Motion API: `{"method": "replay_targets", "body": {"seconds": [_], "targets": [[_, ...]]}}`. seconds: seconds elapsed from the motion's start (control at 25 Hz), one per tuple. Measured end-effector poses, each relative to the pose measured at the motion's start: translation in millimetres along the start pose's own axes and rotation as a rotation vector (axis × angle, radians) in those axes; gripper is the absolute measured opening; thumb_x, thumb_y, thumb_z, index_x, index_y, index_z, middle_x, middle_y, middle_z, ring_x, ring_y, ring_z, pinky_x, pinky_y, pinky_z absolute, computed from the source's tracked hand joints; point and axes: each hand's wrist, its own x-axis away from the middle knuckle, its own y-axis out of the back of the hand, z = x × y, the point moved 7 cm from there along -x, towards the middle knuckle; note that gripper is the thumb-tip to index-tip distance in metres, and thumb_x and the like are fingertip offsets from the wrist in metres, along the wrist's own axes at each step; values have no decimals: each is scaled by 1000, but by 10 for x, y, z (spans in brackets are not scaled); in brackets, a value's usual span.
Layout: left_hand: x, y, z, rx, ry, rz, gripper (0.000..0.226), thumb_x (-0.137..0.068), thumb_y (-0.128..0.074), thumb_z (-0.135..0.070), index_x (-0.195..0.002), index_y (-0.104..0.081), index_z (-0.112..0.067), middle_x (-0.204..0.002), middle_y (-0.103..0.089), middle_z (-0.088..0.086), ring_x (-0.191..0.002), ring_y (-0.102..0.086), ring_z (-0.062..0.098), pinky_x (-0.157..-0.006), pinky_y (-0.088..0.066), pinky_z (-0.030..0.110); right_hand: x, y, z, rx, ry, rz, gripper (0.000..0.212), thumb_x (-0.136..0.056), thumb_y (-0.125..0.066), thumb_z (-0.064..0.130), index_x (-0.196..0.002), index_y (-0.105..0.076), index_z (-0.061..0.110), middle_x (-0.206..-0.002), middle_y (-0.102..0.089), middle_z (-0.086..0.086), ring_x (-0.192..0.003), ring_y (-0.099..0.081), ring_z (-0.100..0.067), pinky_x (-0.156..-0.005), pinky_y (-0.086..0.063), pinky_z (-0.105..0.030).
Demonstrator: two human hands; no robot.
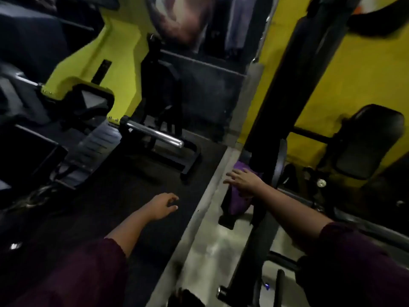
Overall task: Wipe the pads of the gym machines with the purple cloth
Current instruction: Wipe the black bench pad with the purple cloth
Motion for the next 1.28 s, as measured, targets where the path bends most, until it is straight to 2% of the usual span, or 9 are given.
{"method": "replay_targets", "body": {"seconds": [0.12,0.28,0.36,0.44,0.52,0.68,1.0,1.16,1.28], "targets": [[-309,-108,217,82,75,35,43,-91,-52,-28,-131,-45,-16,-131,-50,9,-119,-52,20,-103,-42,33,-504,-382,-145,96,26,161,49,-98,-36,22,-145,-24,32,-156,-14,-1,-144,-11,-25,-112,-18,-52],[-530,-257,490,100,172,89,43,-92,-52,-27,-132,-45,-15,-130,-51,11,-117,-52,22,-103,-40,30,-917,-664,-348,276,-65,265,46,-101,-20,21,-130,-44,48,-142,-39,24,-140,-23,-6,-115,2,-57],[-597,-268,548,113,198,85,42,-92,-51,-25,-132,-45,-13,-129,-51,12,-116,-52,22,-100,-39,27,-1045,-786,-225,287,38,328,38,-100,-30,28,-136,-43,26,-146,-41,4,-140,-25,-23,-117,-3,-50],[-697,-291,592,124,204,91,41,-92,-51,-24,-132,-46,-13,-128,-51,12,-114,-54,22,-98,-39,24,-1145,-761,-182,305,119,312,36,-100,-35,24,-133,-49,19,-141,-47,-2,-134,-36,-25,-107,-30,-35],[-769,-275,592,129,186,90,40,-92,-51,-24,-131,-47,-13,-127,-52,12,-111,-55,21,-96,-39,24,-1182,-616,-217,95,132,282,34,-99,-35,18,-127,-54,14,-133,-54,-5,-125,-49,-25,-89,-43,-30],[-757,-148,674,188,174,20,39,-92,-52,-25,-129,-49,-17,-126,-53,7,-106,-54,14,-91,-39,18,-1311,-323,-130,-150,254,238,35,-96,-44,30,-120,-57,9,-125,-58,-14,-113,-56,-29,-88,-44,-36],[-177,232,1205,328,332,-160,34,-91,-53,-22,-125,-51,-21,-117,-53,-2,-106,-55,10,-83,-38,11,-1740,671,331,-1300,242,-127,19,-90,-58,33,-79,-61,18,-77,-60,1,-75,-55,-11,-70,-41,-26],[341,433,1542,417,492,-328,34,-88,-59,-16,-122,-55,-15,-110,-60,2,-97,-58,9,-81,-41,11,-1924,1130,1061,-2042,154,92,16,-90,-59,24,-75,-60,20,-73,-60,-3,-63,-55,-13,-58,-47,-25],[826,606,1796,462,575,-454,33,-87,-59,-11,-119,-57,-12,-112,-62,3,-92,-58,-14,-88,-41,3,-2040,1447,1880,-2319,13,327,9,-91,-57,23,-94,-61,15,-93,-65,-11,-83,-62,-23,-75,-52,-34]]}}
